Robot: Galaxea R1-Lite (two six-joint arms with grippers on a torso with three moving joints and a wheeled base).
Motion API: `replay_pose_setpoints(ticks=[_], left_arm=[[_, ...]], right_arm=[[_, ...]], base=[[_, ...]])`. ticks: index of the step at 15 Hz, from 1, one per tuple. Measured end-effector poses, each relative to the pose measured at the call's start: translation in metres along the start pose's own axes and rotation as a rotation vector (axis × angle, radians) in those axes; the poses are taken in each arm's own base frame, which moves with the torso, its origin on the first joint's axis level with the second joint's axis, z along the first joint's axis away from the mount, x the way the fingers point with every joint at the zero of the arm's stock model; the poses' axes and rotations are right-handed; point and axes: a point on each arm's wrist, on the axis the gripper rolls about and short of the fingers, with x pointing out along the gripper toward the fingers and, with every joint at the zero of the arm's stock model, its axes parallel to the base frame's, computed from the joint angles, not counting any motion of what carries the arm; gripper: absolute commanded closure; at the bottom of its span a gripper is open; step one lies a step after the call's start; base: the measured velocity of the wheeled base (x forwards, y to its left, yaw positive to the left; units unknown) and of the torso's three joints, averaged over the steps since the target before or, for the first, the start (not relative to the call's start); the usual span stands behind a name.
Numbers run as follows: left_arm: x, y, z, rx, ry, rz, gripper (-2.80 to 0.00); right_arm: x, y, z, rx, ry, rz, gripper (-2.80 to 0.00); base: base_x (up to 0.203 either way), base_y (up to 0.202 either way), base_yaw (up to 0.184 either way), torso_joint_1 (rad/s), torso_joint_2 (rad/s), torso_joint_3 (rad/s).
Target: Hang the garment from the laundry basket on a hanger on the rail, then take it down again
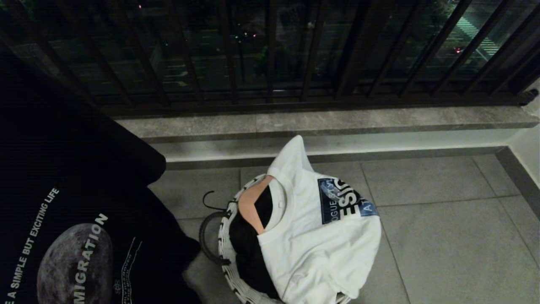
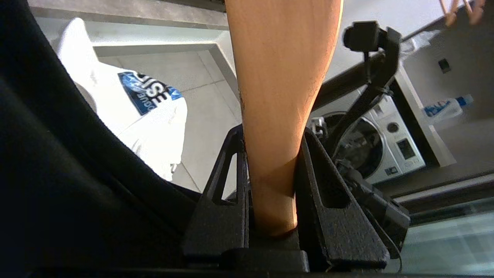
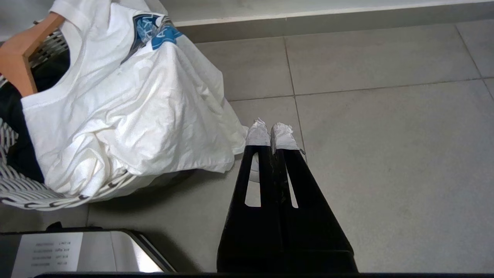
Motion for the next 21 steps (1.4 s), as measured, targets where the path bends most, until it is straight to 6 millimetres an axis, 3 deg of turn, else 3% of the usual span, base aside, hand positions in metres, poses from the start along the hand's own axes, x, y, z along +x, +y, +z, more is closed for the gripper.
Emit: replay_pose_setpoints(ticks=[9, 17, 21], left_arm=[[-0.004, -0.001, -0.001, 0.04, -0.105, 0.169, 0.0], [-0.014, -0.011, -0.003, 0.258, -0.346, 0.583, 0.0], [-0.015, -0.018, -0.005, 0.313, -0.402, 0.682, 0.0]], right_arm=[[0.0, 0.0, 0.0, 0.0, 0.0, 0.0, 0.0], [0.0, 0.0, 0.0, 0.0, 0.0, 0.0, 0.0], [0.0, 0.0, 0.0, 0.0, 0.0, 0.0, 0.0]], base=[[0.0, 0.0, 0.0, 0.0, 0.0, 0.0], [0.0, 0.0, 0.0, 0.0, 0.0, 0.0], [0.0, 0.0, 0.0, 0.0, 0.0, 0.0]])
